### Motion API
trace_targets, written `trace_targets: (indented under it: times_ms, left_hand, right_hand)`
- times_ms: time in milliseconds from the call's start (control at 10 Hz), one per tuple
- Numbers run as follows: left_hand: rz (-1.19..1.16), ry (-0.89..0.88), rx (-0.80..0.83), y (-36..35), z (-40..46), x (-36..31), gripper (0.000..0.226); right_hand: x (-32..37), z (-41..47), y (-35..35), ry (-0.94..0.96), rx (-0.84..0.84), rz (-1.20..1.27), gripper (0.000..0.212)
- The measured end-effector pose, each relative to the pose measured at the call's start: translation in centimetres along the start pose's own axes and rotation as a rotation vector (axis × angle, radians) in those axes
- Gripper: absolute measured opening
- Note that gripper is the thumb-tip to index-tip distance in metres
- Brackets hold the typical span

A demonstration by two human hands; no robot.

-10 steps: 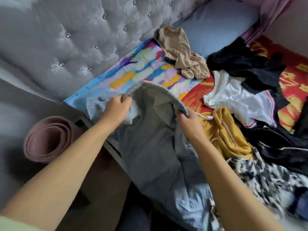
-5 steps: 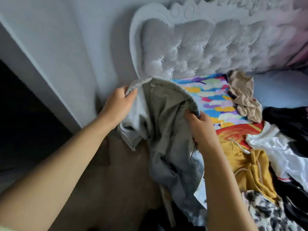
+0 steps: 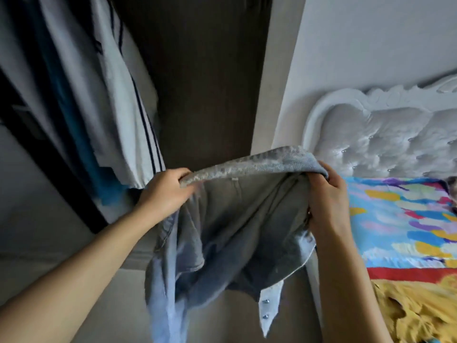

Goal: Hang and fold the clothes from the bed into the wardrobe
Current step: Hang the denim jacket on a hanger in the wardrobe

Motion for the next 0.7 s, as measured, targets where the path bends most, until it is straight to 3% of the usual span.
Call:
trace_targets:
  times_ms: [100,200,400,600,700]
  left_hand:
    - [0.165,0.098,-0.065,2.6,-0.4,5.3,0.030]
    - [0.134,0.268,-0.109,4.5,1.1,8.6,0.021]
    - [-0.162,0.358,-0.334,9.4,7.2,8.5,0.019]
    - [-0.332,0.650,-0.915,12.6,12.1,9.9,0.062]
    - [-0.873,0.516,-0.435,13.8,14.3,11.0,0.055]
  right_hand:
    - [0.9,-0.4,-4.6,0.026,0.072,-0.012,0.031]
    - [1.5,0.5,-8.0,0.065,0.095,-0.069,0.030]
    - [2.4,4.9,-13.2,0.001,0.258,-0.368,0.022]
    - [1.2,8.3,-21.0,-0.244,0.559,-0.760,0.031]
    - [1.0,9.8,-24.1,-0.267,0.667,-1.032,0.032]
Point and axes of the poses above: each hand's wrist, its own z-axis towards the middle knuckle, its own y-axis out of the back of the hand, x = y × z, the point moved 1 cm from there along z, towards the middle knuckle, and after that the axes turned 12 degrees about -y, right-handed, at the moved point
